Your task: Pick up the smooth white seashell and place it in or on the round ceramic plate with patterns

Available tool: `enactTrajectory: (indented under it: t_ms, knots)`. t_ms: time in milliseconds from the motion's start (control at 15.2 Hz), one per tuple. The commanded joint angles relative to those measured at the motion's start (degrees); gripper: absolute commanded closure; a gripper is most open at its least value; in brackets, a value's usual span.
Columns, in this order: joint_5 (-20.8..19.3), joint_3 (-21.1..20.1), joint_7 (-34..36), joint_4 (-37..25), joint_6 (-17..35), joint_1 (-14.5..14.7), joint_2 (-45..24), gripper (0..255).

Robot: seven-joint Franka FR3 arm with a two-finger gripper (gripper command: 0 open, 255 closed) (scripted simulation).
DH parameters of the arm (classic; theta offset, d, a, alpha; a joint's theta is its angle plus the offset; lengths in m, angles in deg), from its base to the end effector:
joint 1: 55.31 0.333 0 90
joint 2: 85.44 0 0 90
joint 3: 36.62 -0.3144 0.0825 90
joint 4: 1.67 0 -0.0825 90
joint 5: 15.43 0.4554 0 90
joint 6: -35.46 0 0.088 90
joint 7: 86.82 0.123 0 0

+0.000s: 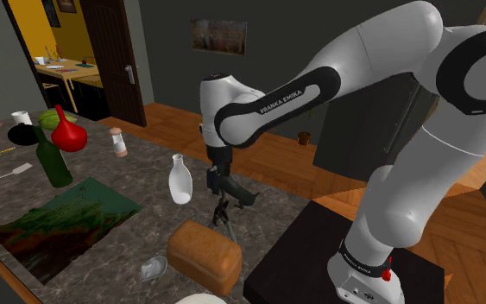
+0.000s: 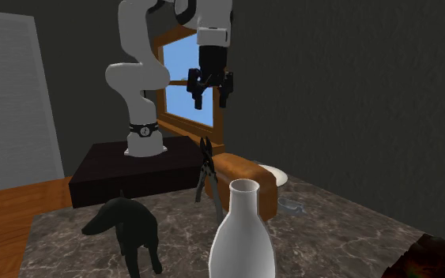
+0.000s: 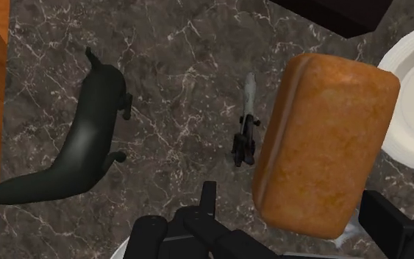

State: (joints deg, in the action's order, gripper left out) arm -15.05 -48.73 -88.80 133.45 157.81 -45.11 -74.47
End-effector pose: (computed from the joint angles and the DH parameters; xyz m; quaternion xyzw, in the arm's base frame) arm 0.4894 0.1995 0.3421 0.9782 0.2064 -0.0145 0.0200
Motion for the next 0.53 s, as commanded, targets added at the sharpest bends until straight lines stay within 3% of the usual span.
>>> enactTrajectory:
  t_ms: [0, 462]
  knots:
    - [-1.18, -1.06, 0.82, -1.66, 2.34, 0.46, -4.18, 0]
    - [-7.21, -3.94, 5.49, -9.23, 7.94, 3.30, -18.66, 0]
